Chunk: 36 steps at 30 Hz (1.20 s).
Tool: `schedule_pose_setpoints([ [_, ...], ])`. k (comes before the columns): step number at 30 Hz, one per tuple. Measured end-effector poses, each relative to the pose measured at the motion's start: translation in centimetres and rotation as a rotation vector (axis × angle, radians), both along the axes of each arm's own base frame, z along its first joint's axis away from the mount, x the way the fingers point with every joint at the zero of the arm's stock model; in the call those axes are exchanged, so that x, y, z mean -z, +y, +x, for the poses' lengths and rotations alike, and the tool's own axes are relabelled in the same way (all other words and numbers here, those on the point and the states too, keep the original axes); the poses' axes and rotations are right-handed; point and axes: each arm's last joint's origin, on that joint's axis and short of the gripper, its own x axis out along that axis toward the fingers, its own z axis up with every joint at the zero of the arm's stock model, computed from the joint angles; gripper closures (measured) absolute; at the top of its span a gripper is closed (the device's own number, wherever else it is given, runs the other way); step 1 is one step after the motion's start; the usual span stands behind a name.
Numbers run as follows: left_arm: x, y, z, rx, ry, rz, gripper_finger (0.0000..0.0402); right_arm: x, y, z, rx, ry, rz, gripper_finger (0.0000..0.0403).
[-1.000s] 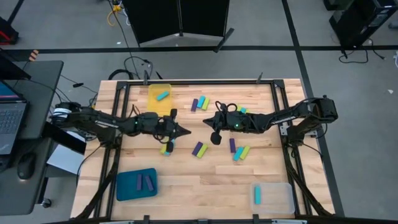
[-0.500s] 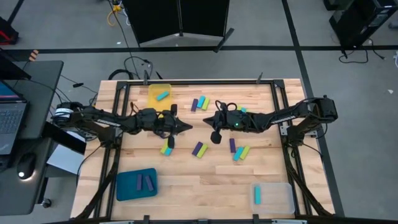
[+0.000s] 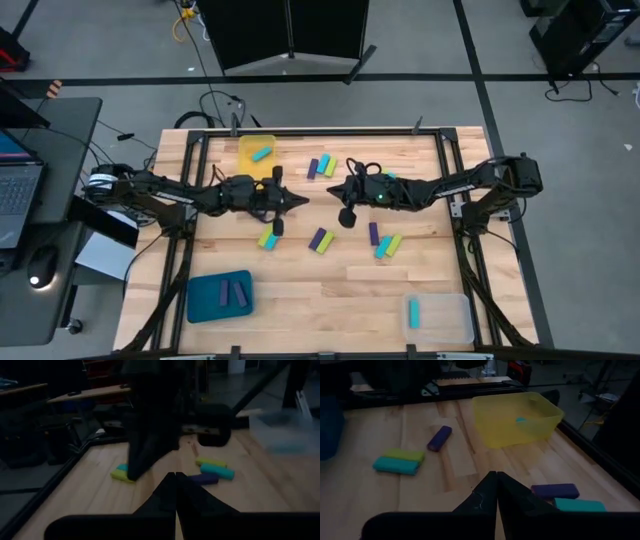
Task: Sort blocks
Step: Put the blue block into the yellow bin
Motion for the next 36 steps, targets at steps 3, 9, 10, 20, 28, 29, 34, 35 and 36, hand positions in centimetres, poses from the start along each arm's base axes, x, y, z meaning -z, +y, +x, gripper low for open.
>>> schedule_pose_setpoints([
  [3,0.0,0.0,0.0,-0.010,0.006,0.034,0.0392,0.0,-0.5,-0.1,0.016,0.000,0.000,0.0381],
  [9,0.3,0.8,-0.1,-0.129,0.026,-0.052,0.0392,0.0,-1.5,-0.2,0.049,0.000,0.000,0.0382],
  [10,0.4,1.1,-0.2,-0.141,0.038,-0.062,0.0392,0.0,-1.7,-0.2,0.053,0.000,0.000,0.0382],
  [20,2.8,4.1,0.1,-0.237,0.124,-0.161,0.0392,0.0,-2.4,-0.4,0.079,-0.001,0.004,0.0382],
  [28,3.7,4.4,0.5,-0.236,0.132,-0.166,0.0392,0.0,-2.5,-0.4,0.083,0.004,0.005,0.0382],
  [29,3.7,4.4,0.5,-0.236,0.132,-0.166,0.0392,0.0,-2.5,-0.4,0.083,0.004,0.005,0.0382],
  [34,3.7,4.3,0.5,-0.235,0.131,-0.167,0.0392,0.1,-2.5,-0.4,0.083,0.008,0.005,0.0382],
  [35,3.7,4.3,0.5,-0.235,0.131,-0.167,0.0392,0.1,-2.5,-0.4,0.083,0.008,0.005,0.0382],
  [36,3.7,4.3,0.5,-0.235,0.131,-0.167,0.0392,0.1,-2.5,-0.4,0.083,0.008,0.005,0.0382],
])
